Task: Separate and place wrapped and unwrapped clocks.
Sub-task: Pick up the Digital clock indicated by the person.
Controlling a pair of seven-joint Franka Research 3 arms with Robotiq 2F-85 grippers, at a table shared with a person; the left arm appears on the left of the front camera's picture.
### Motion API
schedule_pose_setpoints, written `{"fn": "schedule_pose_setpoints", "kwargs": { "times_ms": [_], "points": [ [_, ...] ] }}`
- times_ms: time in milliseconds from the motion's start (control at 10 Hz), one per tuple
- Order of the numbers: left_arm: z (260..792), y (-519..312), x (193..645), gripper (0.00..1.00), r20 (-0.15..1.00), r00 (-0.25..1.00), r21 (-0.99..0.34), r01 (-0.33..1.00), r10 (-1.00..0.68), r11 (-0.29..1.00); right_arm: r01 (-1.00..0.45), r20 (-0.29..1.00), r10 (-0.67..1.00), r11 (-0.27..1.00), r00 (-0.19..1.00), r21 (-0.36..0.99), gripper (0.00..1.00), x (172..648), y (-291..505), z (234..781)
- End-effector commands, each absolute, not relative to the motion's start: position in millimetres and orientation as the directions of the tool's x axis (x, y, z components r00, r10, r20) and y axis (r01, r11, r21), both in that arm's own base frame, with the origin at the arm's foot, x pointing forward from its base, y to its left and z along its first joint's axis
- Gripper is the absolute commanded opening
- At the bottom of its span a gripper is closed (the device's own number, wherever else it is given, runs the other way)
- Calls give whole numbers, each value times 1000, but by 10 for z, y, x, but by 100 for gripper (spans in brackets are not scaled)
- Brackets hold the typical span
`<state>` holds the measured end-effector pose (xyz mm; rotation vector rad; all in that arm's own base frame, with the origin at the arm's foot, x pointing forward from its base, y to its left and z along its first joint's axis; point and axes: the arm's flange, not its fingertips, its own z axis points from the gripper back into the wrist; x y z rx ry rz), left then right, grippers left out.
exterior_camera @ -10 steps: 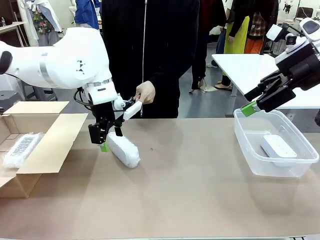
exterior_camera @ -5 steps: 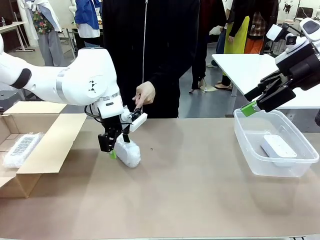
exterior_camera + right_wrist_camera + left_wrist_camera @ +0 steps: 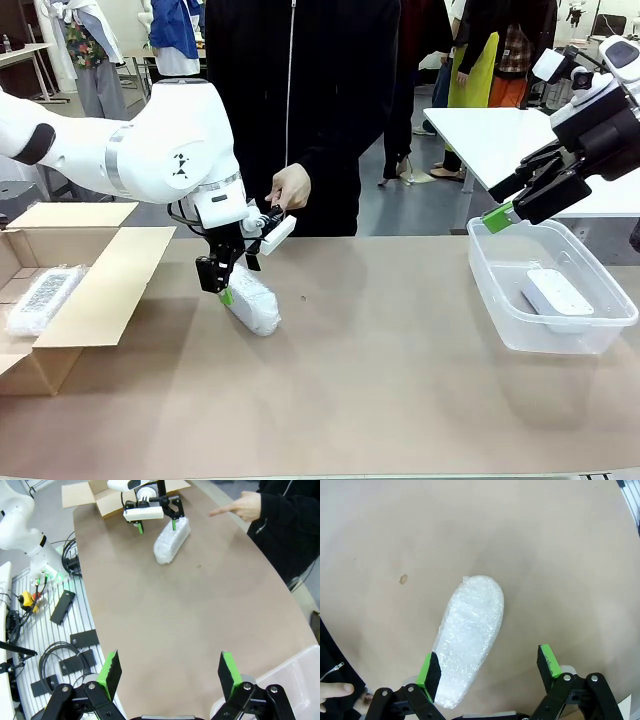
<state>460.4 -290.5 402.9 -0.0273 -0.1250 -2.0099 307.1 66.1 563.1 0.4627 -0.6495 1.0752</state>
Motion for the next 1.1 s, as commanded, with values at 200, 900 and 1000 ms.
{"fn": "schedule_pose_setpoints", "kwargs": {
  "times_ms": [200, 900, 1000],
  "points": [
    [3831, -3068, 4724, 100, 23, -446, 109, 891, -895, -441, -916, 702, 637, 398, 318, 54, 100, 3097, 678, 5622],
    [3548, -3066, 4786, 98, -79, -431, 150, 886, -899, -438, -916, 702, 637, 398, 318, 54, 100, 3097, 678, 5622],
    [3521, -3053, 4794, 98, -83, -425, 144, 890, -901, -433, -916, 702, 637, 398, 318, 54, 100, 3097, 678, 5622]
  ]
}}
